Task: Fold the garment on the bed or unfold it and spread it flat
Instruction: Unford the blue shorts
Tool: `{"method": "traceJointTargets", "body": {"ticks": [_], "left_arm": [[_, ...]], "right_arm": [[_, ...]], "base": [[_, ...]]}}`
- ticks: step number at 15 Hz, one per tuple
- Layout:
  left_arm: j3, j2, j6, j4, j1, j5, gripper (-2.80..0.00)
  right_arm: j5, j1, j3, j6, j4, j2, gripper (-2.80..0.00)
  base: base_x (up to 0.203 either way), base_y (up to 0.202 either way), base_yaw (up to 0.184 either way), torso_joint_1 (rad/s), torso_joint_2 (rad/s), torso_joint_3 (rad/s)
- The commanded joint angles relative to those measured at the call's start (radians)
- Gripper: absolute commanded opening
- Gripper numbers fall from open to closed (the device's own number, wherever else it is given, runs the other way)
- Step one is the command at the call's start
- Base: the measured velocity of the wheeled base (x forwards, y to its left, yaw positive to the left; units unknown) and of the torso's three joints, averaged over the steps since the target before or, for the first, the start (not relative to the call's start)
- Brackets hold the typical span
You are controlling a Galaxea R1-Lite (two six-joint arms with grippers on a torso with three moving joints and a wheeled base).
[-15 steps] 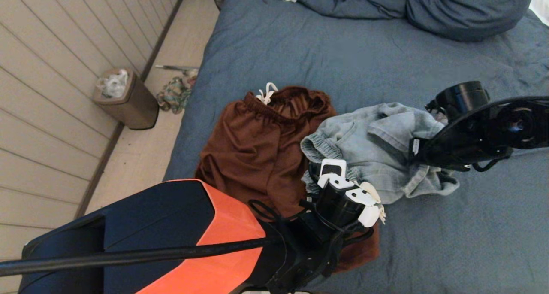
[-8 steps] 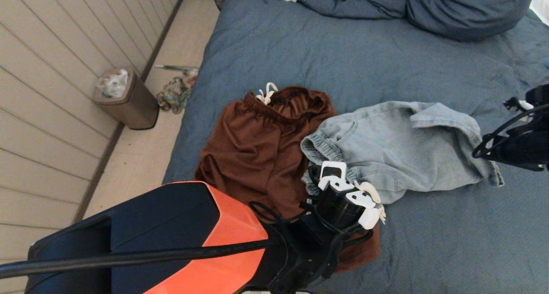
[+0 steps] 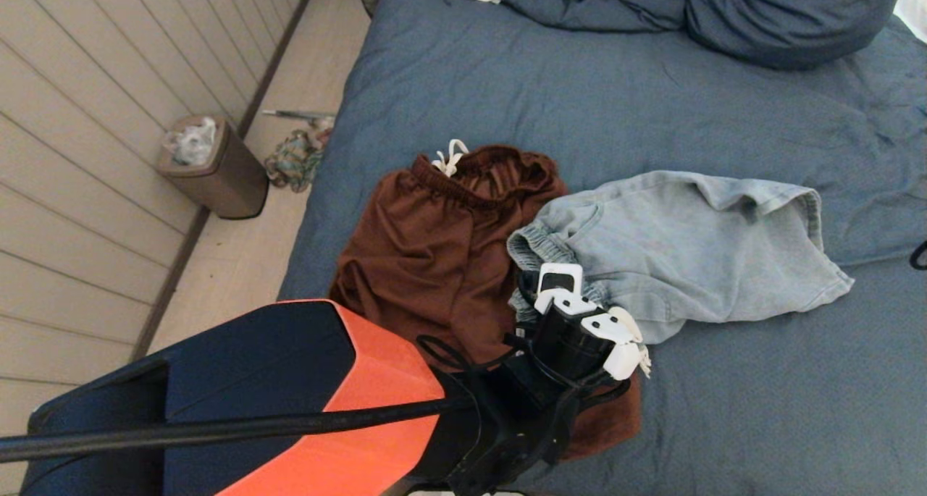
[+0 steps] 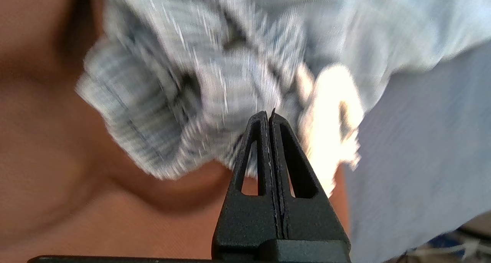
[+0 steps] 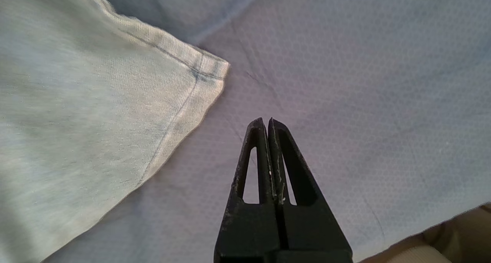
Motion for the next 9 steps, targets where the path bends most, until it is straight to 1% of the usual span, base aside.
{"method": "traceJointTargets", "body": {"ticks": [1, 3, 4, 5, 6, 7, 9], "left_arm": [[0.006, -0.09, -0.002, -0.002, 0.001, 0.009, -2.8], [0.012, -0.19, 0.0, 0.009, 0.015, 0.009, -2.8], [0.01, -0.232, 0.004, 0.019, 0.043, 0.008, -2.8], [0.0, -0.255, 0.007, 0.034, 0.092, 0.002, -2.8], [-0.021, -0.262, 0.008, 0.054, 0.138, -0.01, -2.8], [-0.046, -0.249, 0.005, 0.079, 0.162, -0.024, -2.8], [-0.08, -0.181, 0.002, 0.089, 0.164, -0.027, -2.8]], "right_arm": [[0.021, -0.012, 0.013, 0.004, 0.003, -0.059, -2.8], [0.026, 0.012, 0.052, 0.007, 0.004, -0.128, -2.8], [0.026, 0.048, 0.076, 0.01, 0.004, -0.157, -2.8], [0.027, 0.085, 0.094, 0.024, 0.004, -0.185, -2.8], [0.023, 0.127, 0.103, 0.049, 0.001, -0.201, -2.8], [0.016, 0.169, 0.108, 0.071, -0.003, -0.212, -2.8], [-0.029, 0.228, 0.103, 0.099, -0.002, -0.232, -2.8]], "base": [[0.0, 0.0, 0.0, 0.0, 0.0, 0.0], [0.0, 0.0, 0.0, 0.0, 0.0, 0.0], [0.0, 0.0, 0.0, 0.0, 0.0, 0.0], [0.0, 0.0, 0.0, 0.0, 0.0, 0.0], [0.0, 0.0, 0.0, 0.0, 0.0, 0.0], [0.0, 0.0, 0.0, 0.0, 0.0, 0.0], [0.0, 0.0, 0.0, 0.0, 0.0, 0.0]]}}
